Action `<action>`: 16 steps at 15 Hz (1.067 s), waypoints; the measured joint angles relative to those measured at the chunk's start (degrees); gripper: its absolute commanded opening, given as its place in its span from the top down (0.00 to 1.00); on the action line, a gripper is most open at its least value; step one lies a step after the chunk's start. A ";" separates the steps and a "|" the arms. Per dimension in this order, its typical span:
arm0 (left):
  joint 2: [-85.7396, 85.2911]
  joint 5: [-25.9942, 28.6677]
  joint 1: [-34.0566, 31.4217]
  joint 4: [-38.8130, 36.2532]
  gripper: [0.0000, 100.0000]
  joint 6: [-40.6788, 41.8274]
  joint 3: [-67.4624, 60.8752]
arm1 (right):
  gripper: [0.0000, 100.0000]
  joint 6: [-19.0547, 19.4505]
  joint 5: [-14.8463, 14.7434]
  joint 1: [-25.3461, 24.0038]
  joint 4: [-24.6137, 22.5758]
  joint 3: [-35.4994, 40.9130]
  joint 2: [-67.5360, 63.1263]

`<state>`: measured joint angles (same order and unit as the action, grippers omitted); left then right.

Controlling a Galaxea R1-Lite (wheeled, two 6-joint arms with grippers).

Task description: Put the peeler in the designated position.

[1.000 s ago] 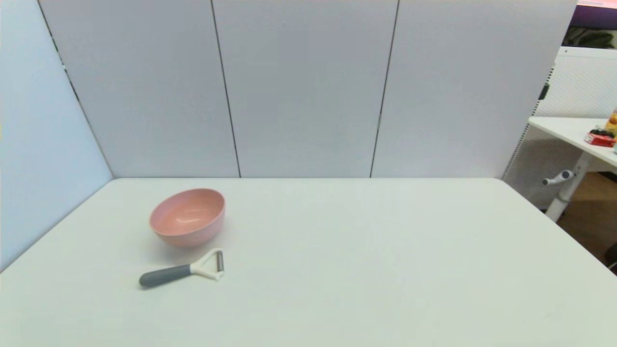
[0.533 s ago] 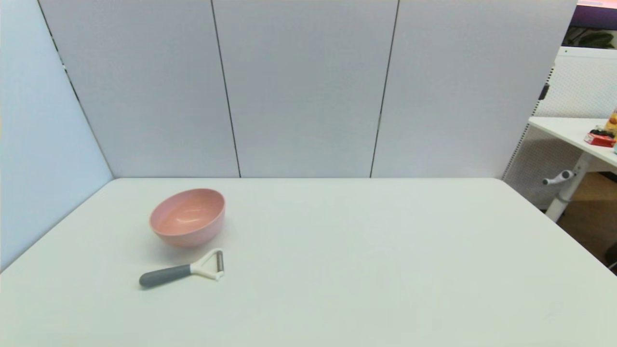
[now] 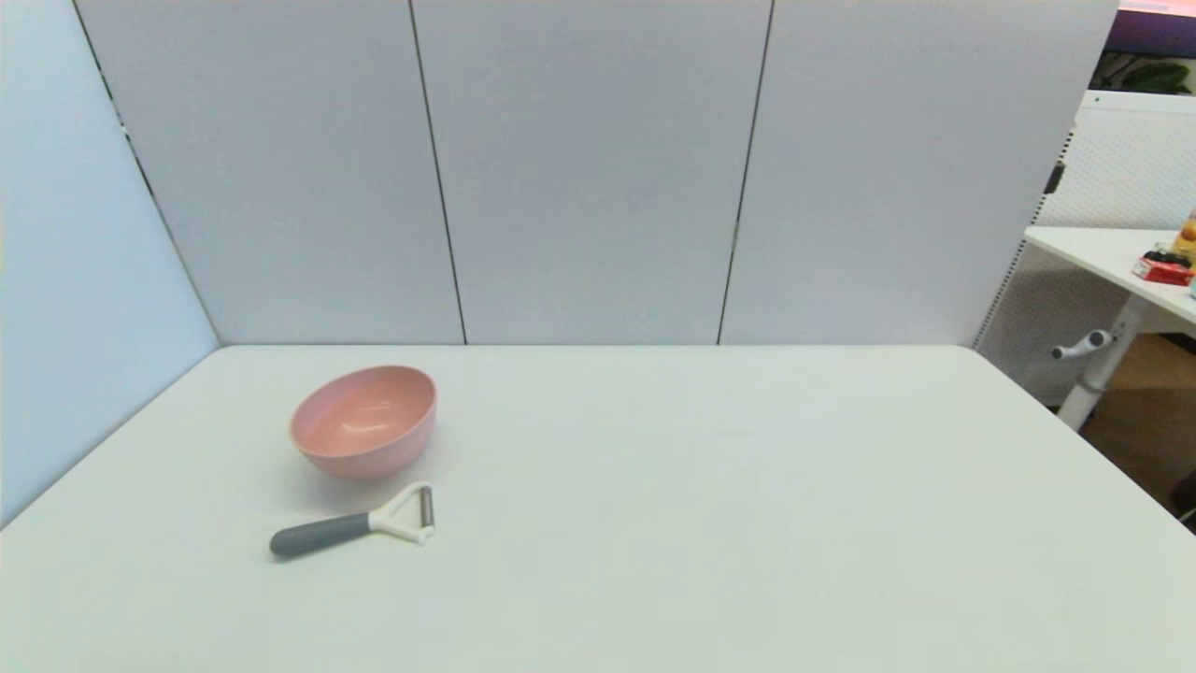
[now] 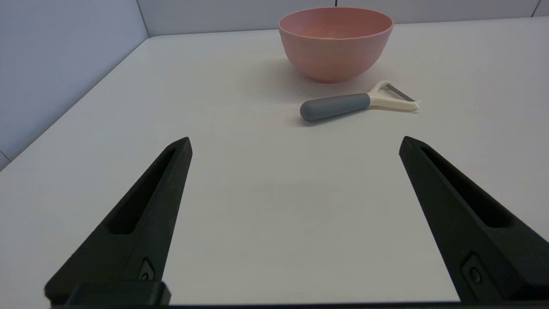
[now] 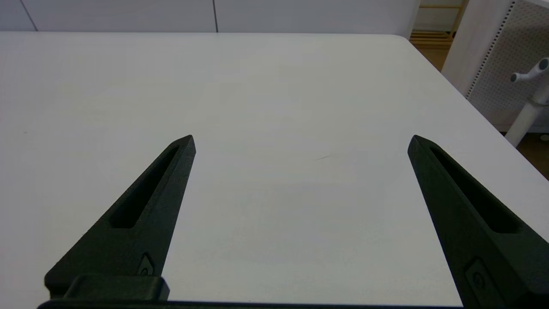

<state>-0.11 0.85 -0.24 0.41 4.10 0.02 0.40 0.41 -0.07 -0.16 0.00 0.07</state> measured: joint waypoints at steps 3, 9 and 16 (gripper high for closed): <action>0.00 -0.01 0.00 0.00 0.00 0.00 -0.02 | 0.00 0.00 0.00 0.00 0.00 0.00 0.00; 0.01 0.00 0.00 0.02 0.00 0.01 -0.02 | 0.00 -0.20 -0.06 0.00 0.02 0.00 0.00; 0.01 -0.04 0.02 0.02 0.00 0.01 -0.02 | 0.00 -0.51 -0.37 0.00 0.00 0.00 0.00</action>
